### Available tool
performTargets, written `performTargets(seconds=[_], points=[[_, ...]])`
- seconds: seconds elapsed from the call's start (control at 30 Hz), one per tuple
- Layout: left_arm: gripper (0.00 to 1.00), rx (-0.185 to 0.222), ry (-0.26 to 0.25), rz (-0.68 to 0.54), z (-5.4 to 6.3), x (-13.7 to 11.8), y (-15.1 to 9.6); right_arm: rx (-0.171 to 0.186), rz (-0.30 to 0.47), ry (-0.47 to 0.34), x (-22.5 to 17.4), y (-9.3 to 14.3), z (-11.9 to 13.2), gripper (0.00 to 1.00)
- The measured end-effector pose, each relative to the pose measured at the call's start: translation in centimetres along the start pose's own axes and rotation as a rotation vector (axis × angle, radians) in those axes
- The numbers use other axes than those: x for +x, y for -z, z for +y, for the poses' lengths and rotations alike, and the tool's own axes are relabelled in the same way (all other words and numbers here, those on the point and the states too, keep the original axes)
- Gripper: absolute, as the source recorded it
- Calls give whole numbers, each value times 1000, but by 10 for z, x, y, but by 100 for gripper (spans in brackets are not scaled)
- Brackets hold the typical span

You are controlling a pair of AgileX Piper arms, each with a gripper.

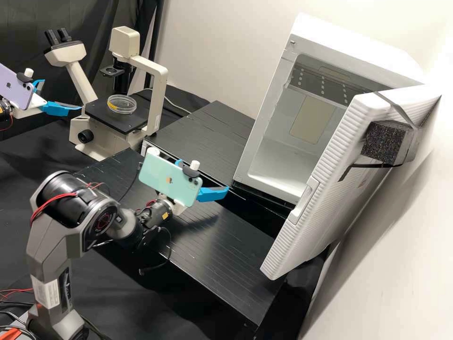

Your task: Move the petri dish to the bench.

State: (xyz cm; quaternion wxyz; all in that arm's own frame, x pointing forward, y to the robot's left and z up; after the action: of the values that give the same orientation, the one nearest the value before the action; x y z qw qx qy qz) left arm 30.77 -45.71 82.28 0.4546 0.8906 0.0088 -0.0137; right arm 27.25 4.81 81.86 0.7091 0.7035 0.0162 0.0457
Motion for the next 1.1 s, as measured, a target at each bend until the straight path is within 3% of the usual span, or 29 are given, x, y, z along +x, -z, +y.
performTargets(seconds=[0.37,0.53,0.93,1.1], points=[[100,0,0,0,0,0,0,-15,279,68,-19,67,-23,100],[100,0,0,0,0,0,0,5,374,94,-9,99,-30,100],[100,0,0,0,0,0,0,6,461,195,30,155,-52,100],[100,0,0,0,0,0,0,-31,475,264,47,176,-77,100]])
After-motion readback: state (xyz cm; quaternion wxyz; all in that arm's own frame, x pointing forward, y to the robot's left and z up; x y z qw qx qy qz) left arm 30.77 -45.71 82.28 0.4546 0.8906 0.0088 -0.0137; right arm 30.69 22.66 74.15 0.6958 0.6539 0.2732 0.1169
